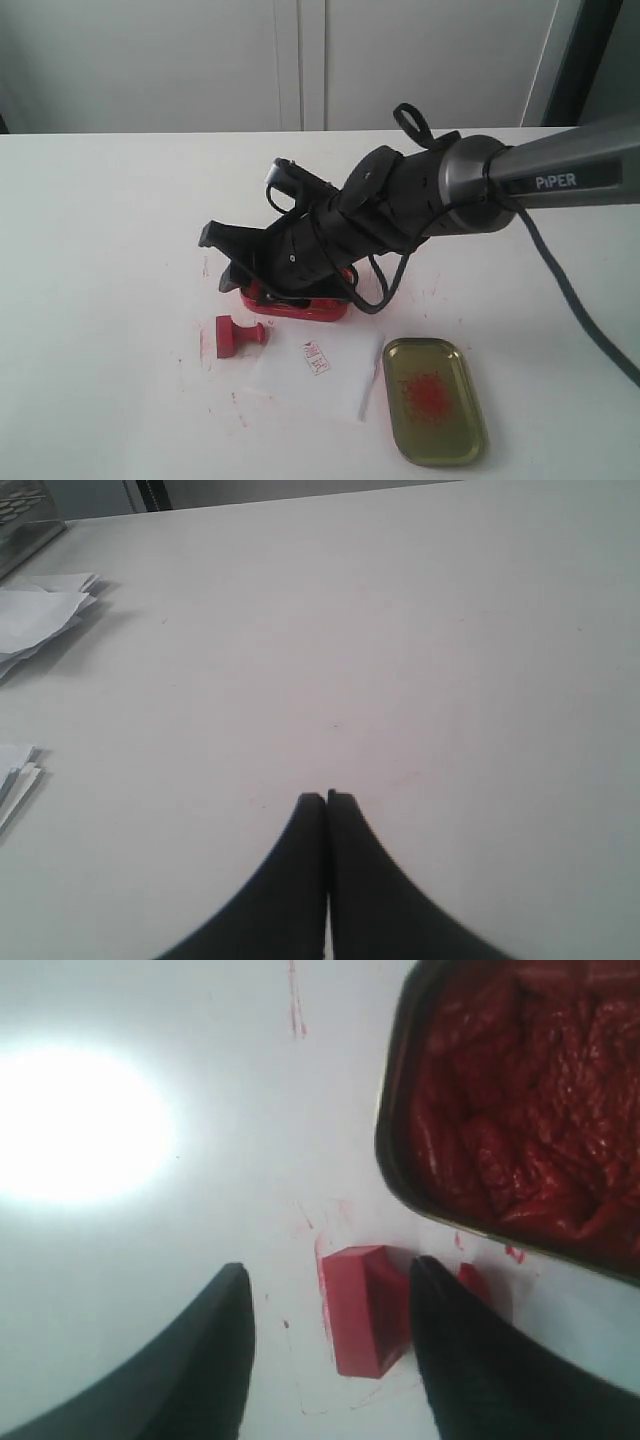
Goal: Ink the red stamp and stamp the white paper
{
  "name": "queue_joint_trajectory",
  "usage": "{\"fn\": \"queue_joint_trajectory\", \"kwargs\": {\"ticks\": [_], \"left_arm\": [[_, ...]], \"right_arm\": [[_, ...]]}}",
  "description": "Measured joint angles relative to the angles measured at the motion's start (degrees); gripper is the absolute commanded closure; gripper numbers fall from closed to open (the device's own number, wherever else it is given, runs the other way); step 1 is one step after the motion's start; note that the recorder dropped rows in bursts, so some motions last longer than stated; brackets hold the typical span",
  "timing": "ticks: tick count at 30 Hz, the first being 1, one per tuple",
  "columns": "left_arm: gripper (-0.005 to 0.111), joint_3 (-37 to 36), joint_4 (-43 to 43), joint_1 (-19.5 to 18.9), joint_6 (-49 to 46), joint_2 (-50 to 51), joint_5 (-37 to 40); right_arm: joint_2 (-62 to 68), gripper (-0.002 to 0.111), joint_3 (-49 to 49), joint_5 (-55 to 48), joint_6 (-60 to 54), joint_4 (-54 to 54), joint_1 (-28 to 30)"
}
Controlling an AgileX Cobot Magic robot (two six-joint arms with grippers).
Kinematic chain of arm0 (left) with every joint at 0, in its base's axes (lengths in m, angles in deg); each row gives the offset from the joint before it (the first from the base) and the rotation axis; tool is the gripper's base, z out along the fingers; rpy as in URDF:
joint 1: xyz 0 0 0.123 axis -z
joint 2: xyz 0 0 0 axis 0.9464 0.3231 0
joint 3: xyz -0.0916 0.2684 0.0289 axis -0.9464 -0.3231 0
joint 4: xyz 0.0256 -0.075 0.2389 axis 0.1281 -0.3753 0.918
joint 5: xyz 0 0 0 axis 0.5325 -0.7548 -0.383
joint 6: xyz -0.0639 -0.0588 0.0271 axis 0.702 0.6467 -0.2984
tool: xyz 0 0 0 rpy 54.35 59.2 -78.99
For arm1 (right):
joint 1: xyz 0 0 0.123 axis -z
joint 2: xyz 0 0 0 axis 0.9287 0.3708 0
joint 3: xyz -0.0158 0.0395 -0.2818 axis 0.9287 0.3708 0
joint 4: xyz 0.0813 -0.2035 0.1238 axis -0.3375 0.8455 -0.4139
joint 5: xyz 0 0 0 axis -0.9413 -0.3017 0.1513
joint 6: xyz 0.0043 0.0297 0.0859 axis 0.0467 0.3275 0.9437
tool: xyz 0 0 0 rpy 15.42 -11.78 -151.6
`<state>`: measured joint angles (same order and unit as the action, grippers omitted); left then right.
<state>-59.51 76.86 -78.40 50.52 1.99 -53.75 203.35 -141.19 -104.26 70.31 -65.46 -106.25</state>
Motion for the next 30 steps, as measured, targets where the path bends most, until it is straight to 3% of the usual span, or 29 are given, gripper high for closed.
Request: {"fn": "queue_joint_trajectory", "kwargs": {"ticks": [6, 16, 30], "left_arm": [[0.107, 0.0, 0.0, 0.0, 0.0, 0.0, 0.0], [0.107, 0.0, 0.0, 0.0, 0.0, 0.0, 0.0], [0.107, 0.0, 0.0, 0.0, 0.0, 0.0, 0.0]], "right_arm": [[-1.1, 0.066, 0.0, -0.4, 0.1, 0.9, 0.0], [-1.1, 0.108, 0.0, -3.7, 0.1, 7.5, 0.0], [-3.6, 0.108, 0.0, -5.0, 0.1, 18.1, 0.0]]}}
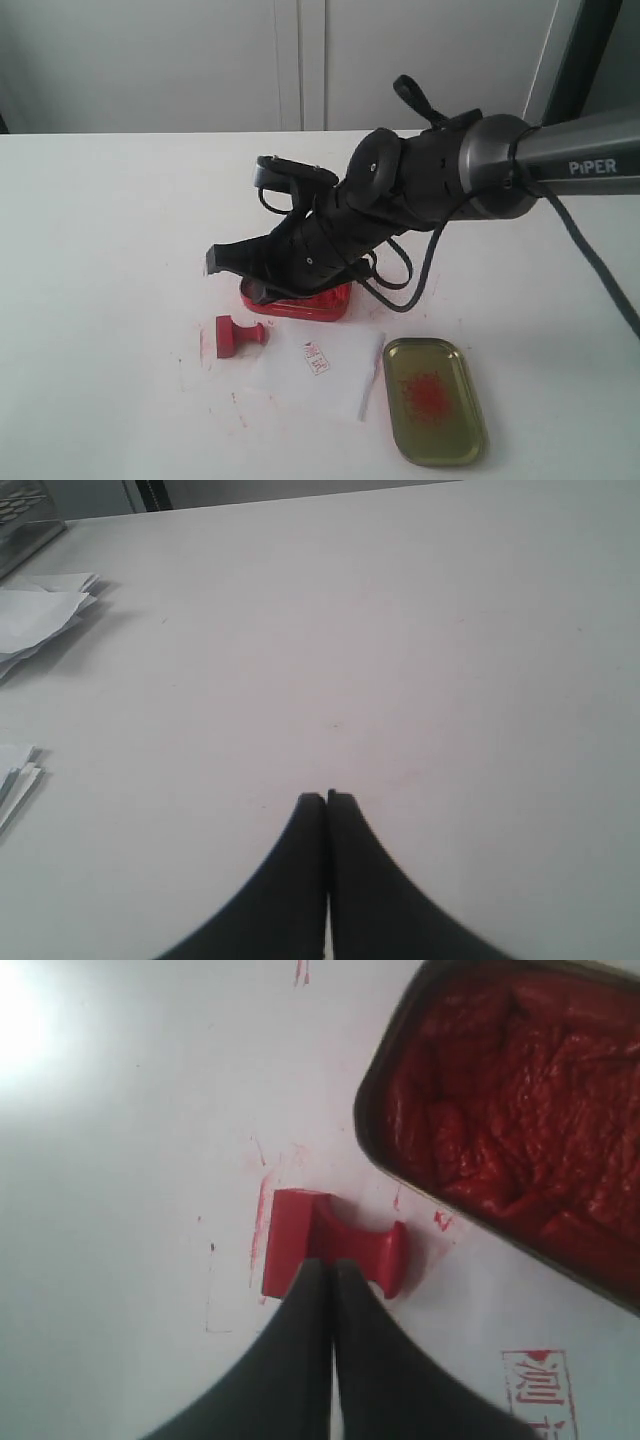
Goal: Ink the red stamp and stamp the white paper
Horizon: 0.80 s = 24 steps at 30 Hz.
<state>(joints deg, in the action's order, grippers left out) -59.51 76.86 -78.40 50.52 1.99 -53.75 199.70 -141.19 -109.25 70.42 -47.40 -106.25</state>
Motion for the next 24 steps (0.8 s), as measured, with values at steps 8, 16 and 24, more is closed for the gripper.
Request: {"fn": "queue_joint_trajectory", "kwargs": {"ticks": [8, 16, 24], "left_arm": [[0.107, 0.0, 0.0, 0.0, 0.0, 0.0, 0.0], [0.107, 0.0, 0.0, 0.0, 0.0, 0.0, 0.0], [0.107, 0.0, 0.0, 0.0, 0.0, 0.0, 0.0]], "right_arm": [[-1.9, 0.108, 0.0, -4.1, 0.0, 6.4, 2.0], [-2.1, 0.108, 0.0, -10.0, 0.0, 7.4, 7.8], [-3.2, 0.108, 0.0, -12.4, 0.0, 9.7, 12.0]]}}
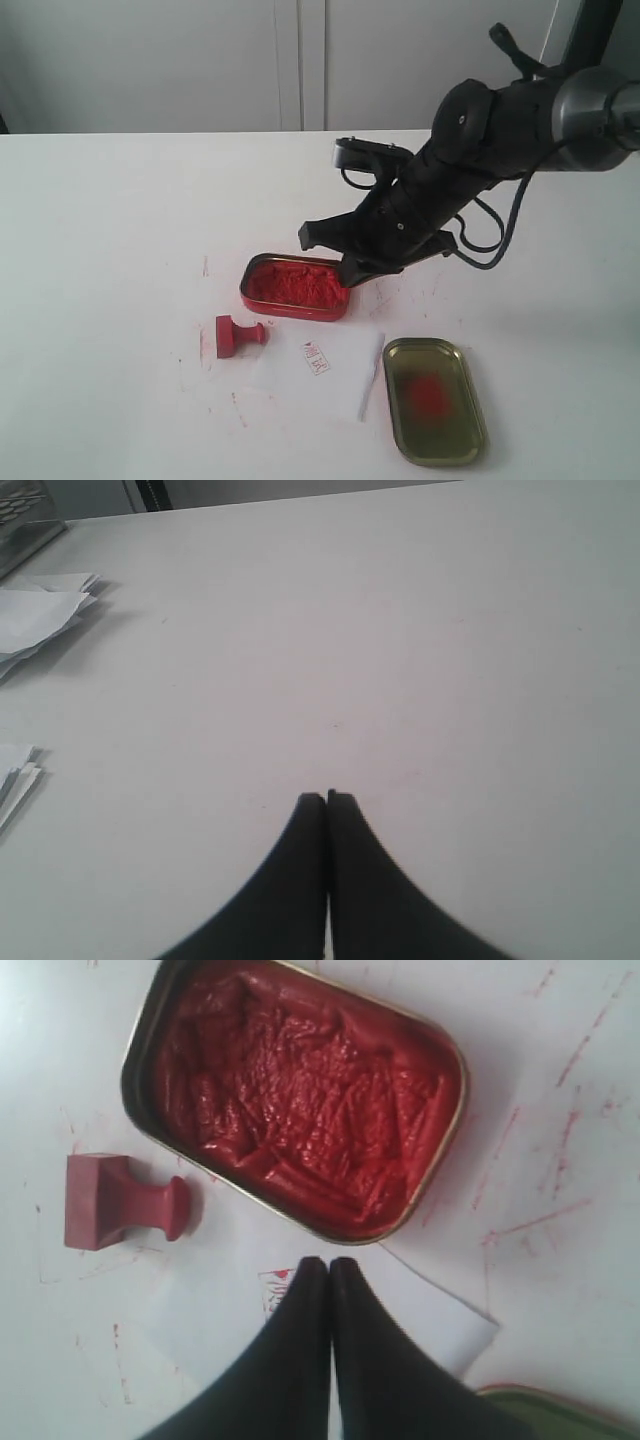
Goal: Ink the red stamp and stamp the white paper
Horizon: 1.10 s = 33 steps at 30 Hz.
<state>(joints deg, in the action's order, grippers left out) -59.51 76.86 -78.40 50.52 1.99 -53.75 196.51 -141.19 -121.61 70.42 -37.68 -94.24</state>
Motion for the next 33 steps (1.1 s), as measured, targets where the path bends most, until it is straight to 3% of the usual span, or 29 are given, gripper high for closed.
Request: {"fn": "queue_joint_trajectory", "kwargs": {"ticks": [33], "left_arm": [[0.107, 0.0, 0.0, 0.0, 0.0, 0.0, 0.0]], "right_arm": [[-3.2, 0.108, 0.0, -13.3, 4.9, 15.6, 17.1]]}}
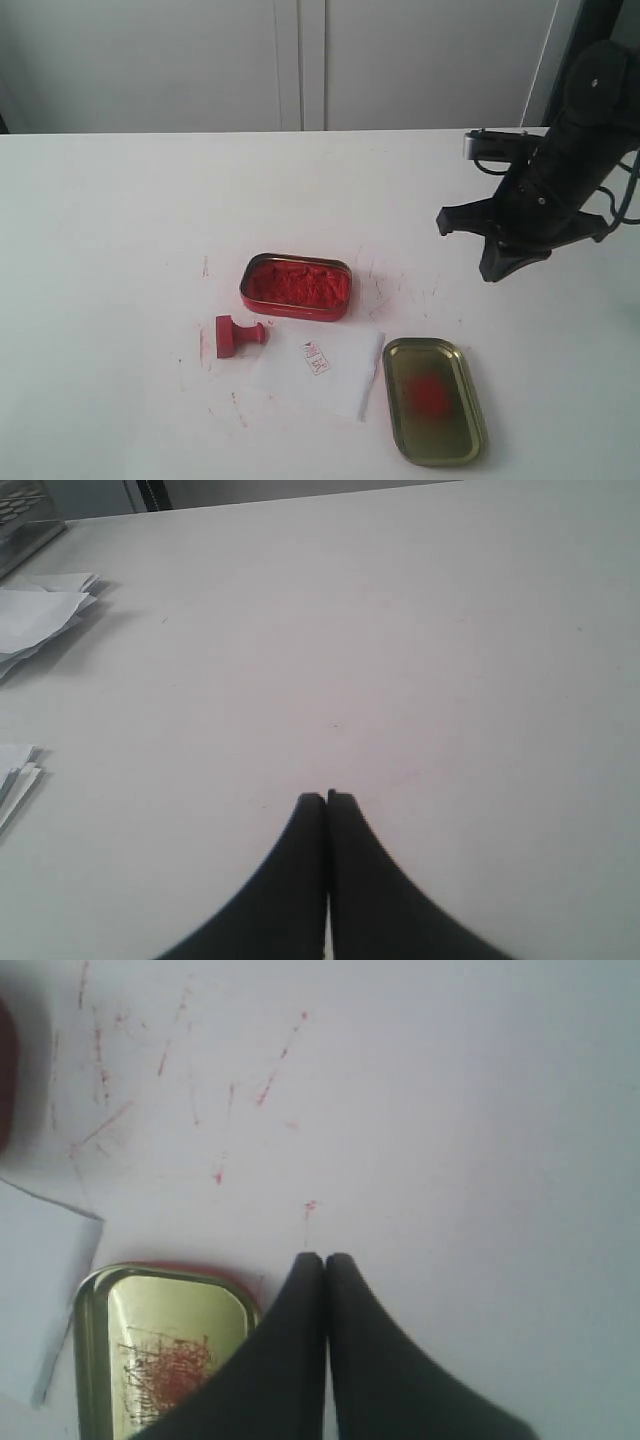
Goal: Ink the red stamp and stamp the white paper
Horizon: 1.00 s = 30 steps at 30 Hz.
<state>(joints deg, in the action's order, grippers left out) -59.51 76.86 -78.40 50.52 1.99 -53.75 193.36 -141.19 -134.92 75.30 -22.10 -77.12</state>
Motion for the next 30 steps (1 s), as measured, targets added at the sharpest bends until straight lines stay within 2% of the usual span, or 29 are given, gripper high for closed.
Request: {"fn": "queue_joint_trajectory", "kwargs": {"ticks": [7, 30], "left_arm": [[0.107, 0.0, 0.0, 0.0, 0.0, 0.0, 0.0], [0.107, 0.0, 0.0, 0.0, 0.0, 0.0, 0.0]], "right_arm": [[-0.5, 0.108, 0.0, -1.0, 1.1, 2.2, 1.9], [-8.5, 0.108, 0.0, -4.1, 1.2, 5.9, 1.9]]}}
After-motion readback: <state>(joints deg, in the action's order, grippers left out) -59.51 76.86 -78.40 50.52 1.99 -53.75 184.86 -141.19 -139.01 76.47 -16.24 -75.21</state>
